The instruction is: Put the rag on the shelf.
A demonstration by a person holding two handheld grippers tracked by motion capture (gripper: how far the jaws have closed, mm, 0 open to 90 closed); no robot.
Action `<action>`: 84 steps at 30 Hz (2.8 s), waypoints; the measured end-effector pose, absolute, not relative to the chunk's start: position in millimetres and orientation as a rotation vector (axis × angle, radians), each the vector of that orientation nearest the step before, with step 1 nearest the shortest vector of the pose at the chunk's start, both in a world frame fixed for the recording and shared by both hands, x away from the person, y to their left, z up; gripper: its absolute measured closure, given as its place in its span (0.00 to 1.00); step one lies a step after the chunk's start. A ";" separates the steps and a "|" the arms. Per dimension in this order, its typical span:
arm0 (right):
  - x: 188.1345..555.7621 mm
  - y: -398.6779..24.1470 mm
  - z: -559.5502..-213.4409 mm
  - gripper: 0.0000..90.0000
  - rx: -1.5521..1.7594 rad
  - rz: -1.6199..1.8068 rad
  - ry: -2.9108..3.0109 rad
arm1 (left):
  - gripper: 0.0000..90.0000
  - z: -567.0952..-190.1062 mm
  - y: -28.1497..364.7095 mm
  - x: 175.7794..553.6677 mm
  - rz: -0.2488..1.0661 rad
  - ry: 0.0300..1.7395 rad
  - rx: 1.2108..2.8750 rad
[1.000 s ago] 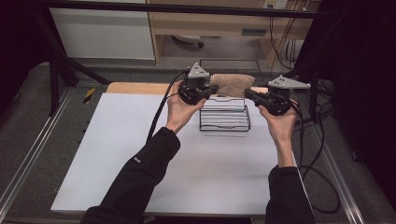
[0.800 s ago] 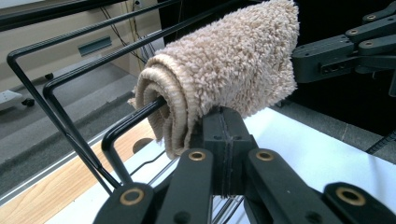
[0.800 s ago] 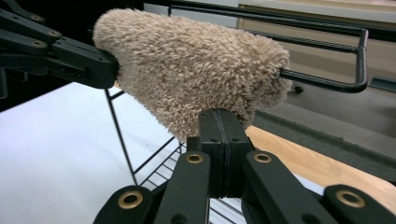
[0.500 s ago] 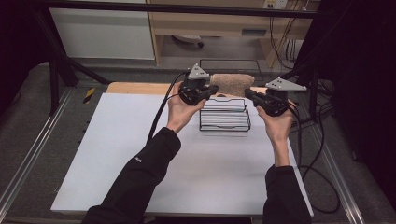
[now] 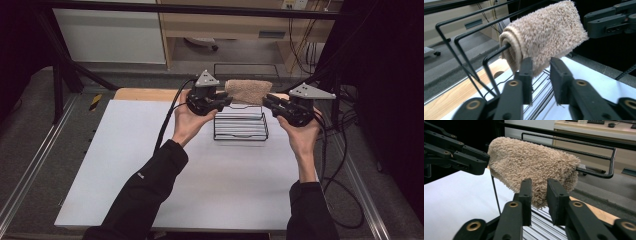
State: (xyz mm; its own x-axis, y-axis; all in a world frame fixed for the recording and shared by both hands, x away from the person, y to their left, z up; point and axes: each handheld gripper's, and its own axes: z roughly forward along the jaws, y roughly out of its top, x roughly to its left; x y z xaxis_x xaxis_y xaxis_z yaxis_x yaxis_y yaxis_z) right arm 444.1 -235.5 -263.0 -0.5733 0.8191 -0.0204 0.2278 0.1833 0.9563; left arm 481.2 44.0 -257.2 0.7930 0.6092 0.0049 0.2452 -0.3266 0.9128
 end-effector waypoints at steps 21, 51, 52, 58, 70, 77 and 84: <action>417.4 -228.2 -271.4 0.28 1.016 1.422 1.946 | 0.41 -283.8 103.6 441.2 0.409 0.717 1.924; 394.3 -218.7 -375.1 0.01 1.173 1.396 2.129 | 0.11 -400.4 218.0 377.5 0.404 0.912 1.986; 392.8 -218.6 -378.5 0.01 1.173 1.390 2.140 | 0.10 -403.4 221.0 375.8 0.400 0.916 1.993; 384.6 -224.5 -398.6 0.01 1.188 1.382 2.177 | 0.06 -417.3 238.0 367.2 0.399 0.947 2.020; 366.6 -245.7 -435.5 0.01 1.174 1.344 2.272 | 0.05 -429.6 260.9 356.2 0.424 0.933 2.010; 357.8 -255.1 -447.2 0.01 1.198 1.321 2.296 | 0.05 -433.8 265.4 354.0 0.417 0.938 2.011; 356.1 -257.3 -452.8 0.01 1.211 1.307 2.313 | 0.05 -439.0 267.8 354.4 0.423 0.951 2.024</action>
